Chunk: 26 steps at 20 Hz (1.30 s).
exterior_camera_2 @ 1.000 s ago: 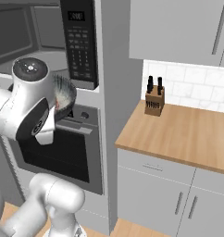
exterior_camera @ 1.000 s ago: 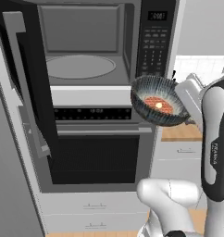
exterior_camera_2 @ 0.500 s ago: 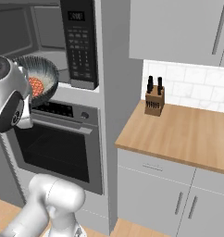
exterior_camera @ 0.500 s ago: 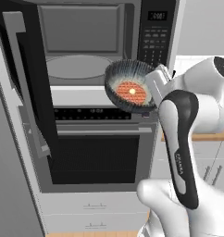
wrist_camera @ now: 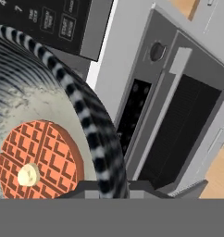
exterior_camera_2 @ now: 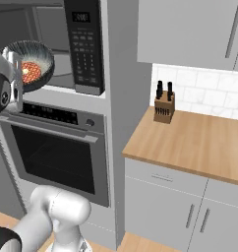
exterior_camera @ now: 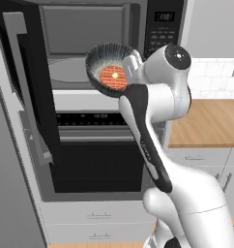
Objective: Open the microwave, place the bowl with waffle inside the microwave, then close the microwave door and turn it on.
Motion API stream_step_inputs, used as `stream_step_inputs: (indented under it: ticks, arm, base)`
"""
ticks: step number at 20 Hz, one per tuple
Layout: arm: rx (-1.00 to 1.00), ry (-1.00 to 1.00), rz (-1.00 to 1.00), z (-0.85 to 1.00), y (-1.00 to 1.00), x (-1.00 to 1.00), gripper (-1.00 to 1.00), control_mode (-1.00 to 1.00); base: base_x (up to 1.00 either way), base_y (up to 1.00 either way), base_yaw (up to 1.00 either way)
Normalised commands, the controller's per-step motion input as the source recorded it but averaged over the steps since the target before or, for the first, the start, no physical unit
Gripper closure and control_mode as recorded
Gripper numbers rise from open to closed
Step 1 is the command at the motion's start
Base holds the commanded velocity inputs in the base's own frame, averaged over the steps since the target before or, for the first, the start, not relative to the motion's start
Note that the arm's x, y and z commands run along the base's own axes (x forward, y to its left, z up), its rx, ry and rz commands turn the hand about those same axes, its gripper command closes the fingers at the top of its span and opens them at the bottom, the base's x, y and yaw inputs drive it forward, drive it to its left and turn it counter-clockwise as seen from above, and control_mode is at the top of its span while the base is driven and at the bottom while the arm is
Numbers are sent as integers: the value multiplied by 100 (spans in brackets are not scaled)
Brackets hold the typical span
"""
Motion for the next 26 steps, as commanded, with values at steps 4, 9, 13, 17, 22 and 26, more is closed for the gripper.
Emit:
stream_step_inputs:
  ticks: [4, 9, 13, 17, 22, 26]
  arm:
    - [-2, 7, -11, 10, 42, 89, 100, -100]
    - [0, 21, -4, 1, 12, 95, 100, -100]
    - [0, 5, 0, 12, 18, 95, 100, -100]
    - [0, 0, 0, 8, 24, 89, 100, -100]
    - [0, 0, 0, 0, 29, 90, 100, -100]
    - [-2, 0, -3, -11, 29, 73, 100, -100]
  base:
    - [0, 0, 0]
    - [0, 0, 0]
    - [0, 0, 0]
    - [0, 0, 0]
    - [0, 0, 0]
    - [0, 0, 0]
